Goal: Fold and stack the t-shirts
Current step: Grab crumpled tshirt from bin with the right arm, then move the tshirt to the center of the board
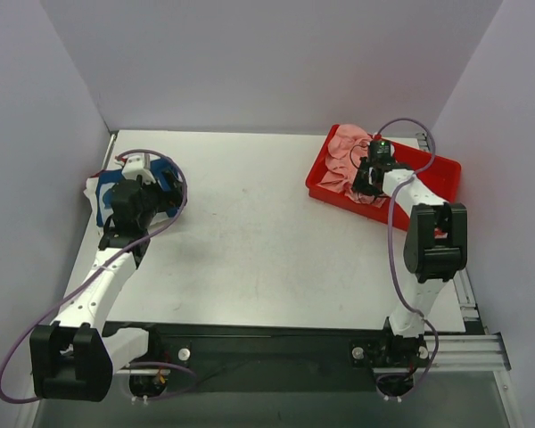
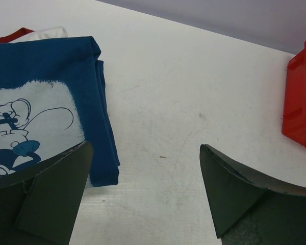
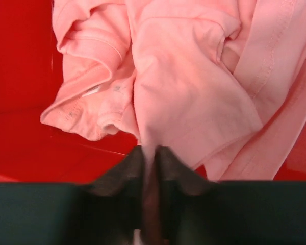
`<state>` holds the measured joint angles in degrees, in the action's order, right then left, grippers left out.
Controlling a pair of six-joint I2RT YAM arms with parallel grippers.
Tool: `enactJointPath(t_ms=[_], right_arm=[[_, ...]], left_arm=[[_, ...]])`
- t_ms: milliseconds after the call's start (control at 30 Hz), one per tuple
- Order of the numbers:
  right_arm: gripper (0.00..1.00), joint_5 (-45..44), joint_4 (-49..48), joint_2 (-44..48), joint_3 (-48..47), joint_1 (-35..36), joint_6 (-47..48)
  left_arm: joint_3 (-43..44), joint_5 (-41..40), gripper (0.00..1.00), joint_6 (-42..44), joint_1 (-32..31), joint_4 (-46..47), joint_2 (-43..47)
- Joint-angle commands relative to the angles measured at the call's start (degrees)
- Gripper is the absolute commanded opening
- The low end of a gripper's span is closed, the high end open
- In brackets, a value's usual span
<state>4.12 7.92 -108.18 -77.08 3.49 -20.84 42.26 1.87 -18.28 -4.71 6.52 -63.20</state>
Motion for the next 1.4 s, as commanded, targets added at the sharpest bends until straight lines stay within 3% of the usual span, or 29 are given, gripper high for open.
enactJointPath(t_ms=[0,33,367,667,867,1000,1167,1267,1367], right_arm=[[0.08,-0.2,1.0,4.6,-2.0,-0.4,-0.1],[0.0,-0.6,1.0,6.8,-1.9,-0.4,0.0],[0.0,1.2,1.0,25.0,-3.1,1.7,0.4],[0.0,-0.9,0.4,35.2,-12.0,17.7,6.8],[0.0,3.2,-3.4,33.9,-20.6,27.8,11.0],[0.0,8.9,-3.2,28.9,-33.2,31.8,13.2],[0.0,8.5,-1.0,22.1,-46.4,37.7,18.1],[0.0,7.1,-1.0,20.0,-51.0,41.0,20.4],[0.0,5.6,-1.6,20.5,-49.0,42.7,20.4]], left_arm=[[2.3,-0.1,0.97,0.7,0.1,2.6,-0.3],[2.2,-0.1,0.97,0.7,0.1,2.7,-0.3],[2.2,0.9,0.97,0.7,0.1,3.7,-1.1],[1.5,1.7,0.97,0.8,0.1,4.8,-0.3],[0.3,2.8,0.97,0.8,0.1,6.4,1.2],[0.2,4.1,0.97,0.8,-0.1,6.7,1.5],[0.1,4.6,0.98,1.0,-0.2,6.7,1.7],[-0.1,4.8,0.97,1.1,-0.2,6.7,2.1],[-0.3,4.5,0.97,1.1,-0.2,6.6,2.6]])
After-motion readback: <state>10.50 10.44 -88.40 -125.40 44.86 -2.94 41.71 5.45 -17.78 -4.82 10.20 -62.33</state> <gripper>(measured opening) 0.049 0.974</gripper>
